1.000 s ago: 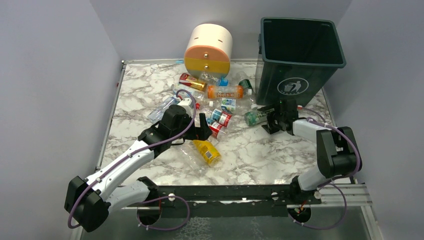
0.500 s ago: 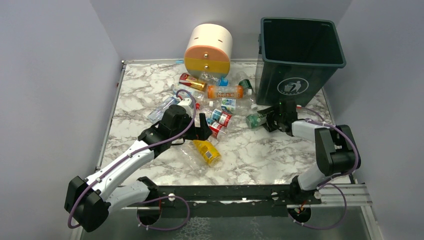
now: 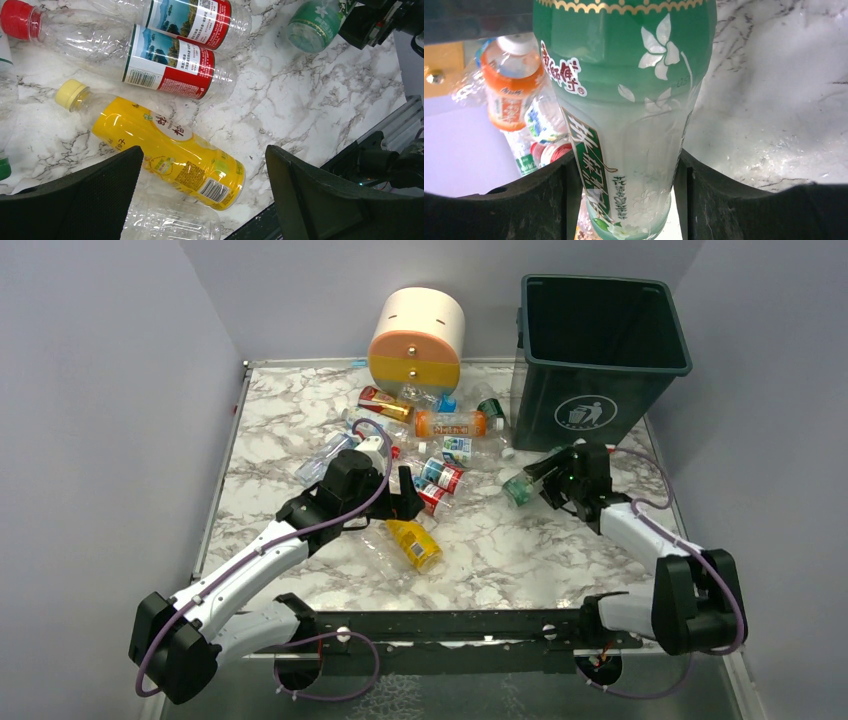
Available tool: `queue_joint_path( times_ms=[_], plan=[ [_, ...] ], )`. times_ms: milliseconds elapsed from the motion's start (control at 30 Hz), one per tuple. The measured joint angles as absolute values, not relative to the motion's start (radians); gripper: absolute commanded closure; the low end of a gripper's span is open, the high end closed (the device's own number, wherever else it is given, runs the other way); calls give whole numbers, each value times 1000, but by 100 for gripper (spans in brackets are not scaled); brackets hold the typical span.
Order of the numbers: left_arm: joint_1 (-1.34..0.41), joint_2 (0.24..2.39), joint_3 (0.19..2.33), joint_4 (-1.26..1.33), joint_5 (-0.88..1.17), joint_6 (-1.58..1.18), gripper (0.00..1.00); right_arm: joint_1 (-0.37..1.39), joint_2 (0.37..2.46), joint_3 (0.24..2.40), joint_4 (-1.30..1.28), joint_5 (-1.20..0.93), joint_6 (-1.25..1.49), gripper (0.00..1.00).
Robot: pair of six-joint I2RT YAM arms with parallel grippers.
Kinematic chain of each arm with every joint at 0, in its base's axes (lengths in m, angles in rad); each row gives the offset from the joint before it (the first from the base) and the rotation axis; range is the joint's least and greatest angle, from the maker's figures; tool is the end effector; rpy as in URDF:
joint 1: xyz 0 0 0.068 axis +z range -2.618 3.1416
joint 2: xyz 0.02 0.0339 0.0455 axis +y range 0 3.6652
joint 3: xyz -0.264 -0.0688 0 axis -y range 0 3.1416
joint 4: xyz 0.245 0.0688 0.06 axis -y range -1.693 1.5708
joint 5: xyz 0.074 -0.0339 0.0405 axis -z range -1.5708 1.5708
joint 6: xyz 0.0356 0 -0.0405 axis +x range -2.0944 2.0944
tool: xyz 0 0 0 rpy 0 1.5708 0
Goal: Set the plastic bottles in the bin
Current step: Pick up the plastic bottle at the center of the board, then place the plastic bottle in the trash bin.
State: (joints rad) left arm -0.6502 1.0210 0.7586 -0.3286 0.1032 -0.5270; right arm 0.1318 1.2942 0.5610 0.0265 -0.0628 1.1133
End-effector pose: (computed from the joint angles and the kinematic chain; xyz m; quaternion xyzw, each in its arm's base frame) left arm 0.1769 -0.1392 0.2720 0.0785 0.8780 -0.2987 0.3656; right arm 0.2509 0.0355 0.1770 0.4162 0.8067 0.2672 0.3234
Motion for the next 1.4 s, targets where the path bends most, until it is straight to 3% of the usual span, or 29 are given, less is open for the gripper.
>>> queue_joint_path(
  times_ms=[400, 633, 1100, 1400],
  plan=[
    [-650, 1021, 759, -321, 102, -527, 1, 132, 897, 455, -146, -141, 902, 41],
    [-650, 1051, 759, -315, 102, -527, 1, 132, 731, 564, -322, -178, 775, 41],
    [-650, 1145, 906, -341, 117, -511, 1, 132, 796, 1102, -467, -207, 653, 40],
    [-650, 1159, 967, -377, 150, -490, 1, 132, 998, 1351, -426, -204, 661, 39]
  ],
)
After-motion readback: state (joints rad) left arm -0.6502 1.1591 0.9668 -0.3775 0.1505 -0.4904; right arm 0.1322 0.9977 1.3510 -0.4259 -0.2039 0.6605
